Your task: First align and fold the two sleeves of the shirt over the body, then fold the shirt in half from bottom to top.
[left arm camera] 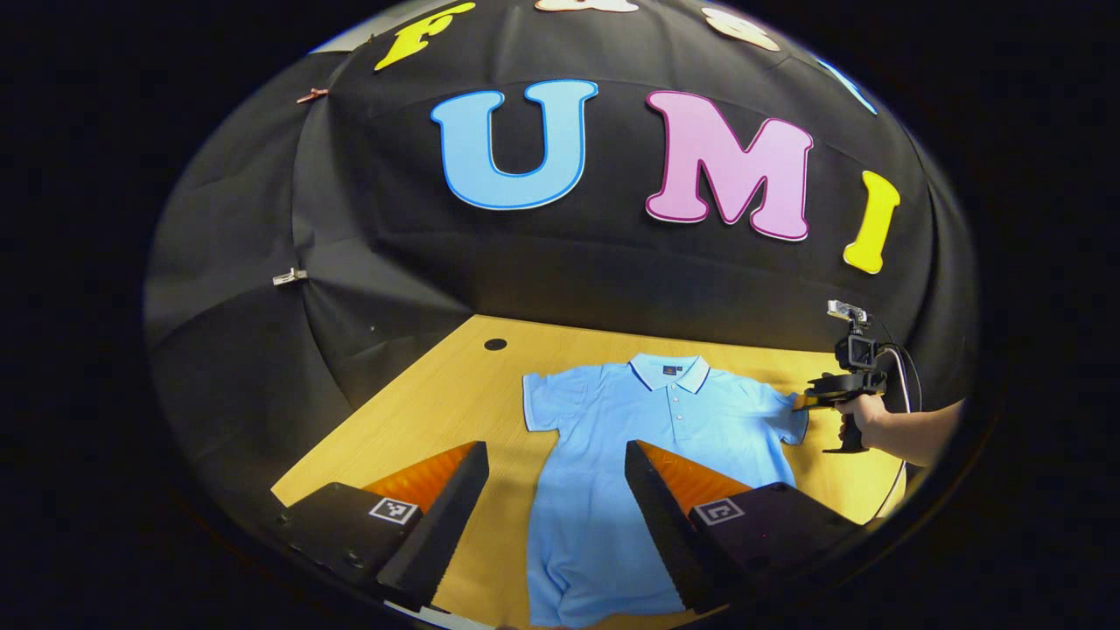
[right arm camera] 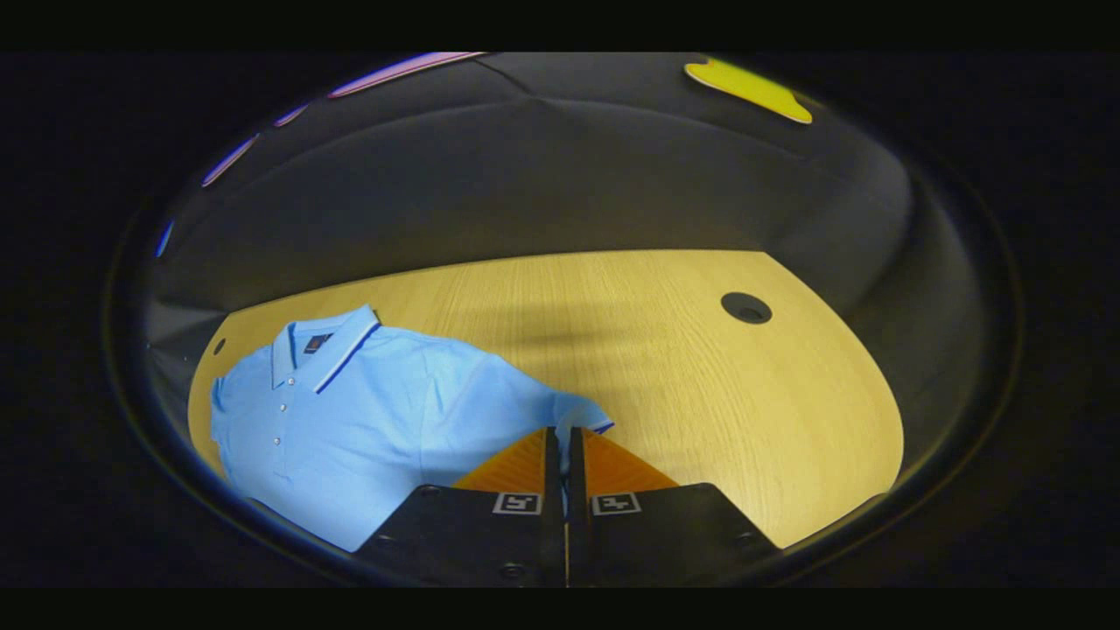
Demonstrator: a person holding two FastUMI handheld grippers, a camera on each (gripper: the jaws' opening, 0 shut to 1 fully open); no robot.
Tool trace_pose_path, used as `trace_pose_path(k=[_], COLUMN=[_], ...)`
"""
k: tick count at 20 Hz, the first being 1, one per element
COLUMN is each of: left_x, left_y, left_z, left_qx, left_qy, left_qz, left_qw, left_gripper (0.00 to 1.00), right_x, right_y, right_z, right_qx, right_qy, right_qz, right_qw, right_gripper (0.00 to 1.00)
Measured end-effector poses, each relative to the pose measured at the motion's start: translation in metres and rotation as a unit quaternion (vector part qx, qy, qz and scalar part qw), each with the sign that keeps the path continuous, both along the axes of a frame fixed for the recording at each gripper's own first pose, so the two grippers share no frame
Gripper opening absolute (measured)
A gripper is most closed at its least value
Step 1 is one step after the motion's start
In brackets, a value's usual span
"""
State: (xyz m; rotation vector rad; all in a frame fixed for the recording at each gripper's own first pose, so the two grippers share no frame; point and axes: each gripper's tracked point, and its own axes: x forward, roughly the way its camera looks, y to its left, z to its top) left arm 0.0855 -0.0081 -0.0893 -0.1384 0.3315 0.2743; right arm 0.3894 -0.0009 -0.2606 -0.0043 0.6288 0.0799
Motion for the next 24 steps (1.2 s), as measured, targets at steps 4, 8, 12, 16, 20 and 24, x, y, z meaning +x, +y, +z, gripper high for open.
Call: trace_pose_path(k=[4, 8, 12, 16, 20, 24], left_x=[-0.002, -0.002, 0.003, 0.024, 0.06, 0.118], left_y=[0.011, 0.025, 0.046, 0.072, 0.09, 0.097], left_z=[-0.003, -0.01, -0.013, -0.022, -0.026, -0.041], left_qx=[-0.009, -0.013, -0.027, -0.04, -0.045, -0.032], left_qy=[-0.005, -0.008, -0.025, -0.039, -0.051, -0.044], left_qz=[0.008, 0.016, 0.034, 0.052, 0.048, 0.021], left_qw=[1.0, 1.0, 0.999, 0.997, 0.997, 0.998], left_gripper=[0.99, 0.98, 0.99, 0.99, 0.98, 0.97], right_x=[-0.003, -0.005, -0.016, -0.03, -0.057, -0.093], right_y=[0.028, 0.084, 0.15, 0.205, 0.236, 0.216], right_z=[0.037, 0.066, 0.072, 0.047, 0.032, 0.045], right_qx=[0.004, 0.004, -0.004, -0.03, -0.066, -0.041], right_qy=[-0.032, -0.055, -0.06, -0.047, -0.054, -0.084], right_qz=[0.024, 0.064, 0.109, 0.139, 0.191, 0.191], right_qw=[0.999, 0.996, 0.992, 0.989, 0.978, 0.977], right_gripper=[0.06, 0.06, 0.06, 0.06, 0.65, 0.97])
